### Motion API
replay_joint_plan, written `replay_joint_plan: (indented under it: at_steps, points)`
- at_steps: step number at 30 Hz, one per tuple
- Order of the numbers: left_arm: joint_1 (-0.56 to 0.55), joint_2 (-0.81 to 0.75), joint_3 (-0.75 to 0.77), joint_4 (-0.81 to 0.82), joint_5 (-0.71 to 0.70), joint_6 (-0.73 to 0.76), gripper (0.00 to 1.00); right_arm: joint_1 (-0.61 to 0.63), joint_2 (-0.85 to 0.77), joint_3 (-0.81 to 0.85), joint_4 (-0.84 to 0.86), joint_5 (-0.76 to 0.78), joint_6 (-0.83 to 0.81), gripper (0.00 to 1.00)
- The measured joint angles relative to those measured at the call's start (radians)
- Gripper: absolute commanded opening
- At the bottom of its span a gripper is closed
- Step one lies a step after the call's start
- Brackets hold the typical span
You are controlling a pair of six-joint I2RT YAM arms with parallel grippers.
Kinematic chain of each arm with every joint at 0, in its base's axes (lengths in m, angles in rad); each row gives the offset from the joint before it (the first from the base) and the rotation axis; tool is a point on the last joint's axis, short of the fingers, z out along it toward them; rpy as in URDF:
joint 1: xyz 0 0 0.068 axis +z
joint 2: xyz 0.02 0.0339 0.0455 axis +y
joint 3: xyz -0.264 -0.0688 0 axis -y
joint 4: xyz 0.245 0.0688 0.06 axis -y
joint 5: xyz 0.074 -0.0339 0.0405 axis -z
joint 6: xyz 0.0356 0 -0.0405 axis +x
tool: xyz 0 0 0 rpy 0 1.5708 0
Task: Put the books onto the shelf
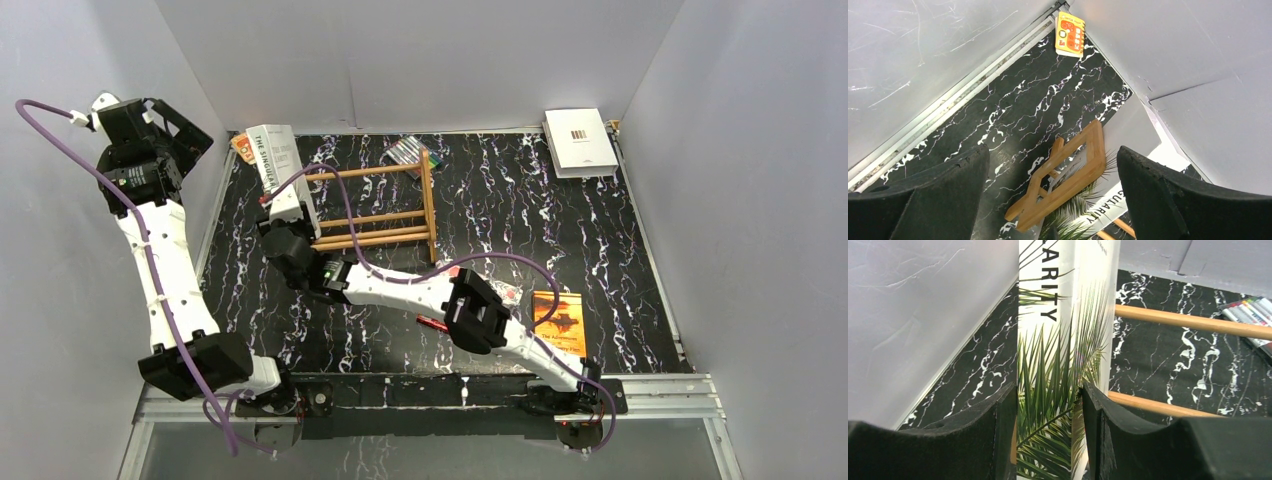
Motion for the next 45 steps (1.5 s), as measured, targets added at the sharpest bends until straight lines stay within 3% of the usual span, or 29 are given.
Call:
replay_joint_plan:
  at_steps: [6,11,21,27,31,38,45]
  points:
    - [0.000,-0.005,0.000,0.001,0.024,0.000,0.96,-0.008,-0.002,-0.013,-0.009,-0.045,0.066,0.61]
    - [0.000,-0.026,0.001,0.000,0.060,0.000,0.96,-0.017,-0.033,-0.076,0.000,-0.095,0.089,0.71]
    - [0.000,-0.049,0.058,-0.013,0.220,0.002,0.96,-0.022,-0.262,-0.312,0.043,-0.229,0.100,0.77]
    - [-0.017,-0.161,-0.080,0.001,0.322,0.005,0.95,-0.031,-0.435,-0.455,0.096,-0.275,0.142,0.77]
    - [-0.098,-0.219,-0.161,-0.005,0.352,0.028,0.95,-0.051,-0.521,-0.570,0.117,-0.275,0.183,0.76]
    - [-0.267,-0.247,-0.282,-0.039,0.276,0.101,0.93,-0.086,-0.617,-0.740,0.108,-0.270,0.234,0.76]
    - [-0.291,-0.204,-0.389,-0.060,0.222,0.132,0.86,-0.086,-0.782,-0.917,0.095,-0.253,0.268,0.75]
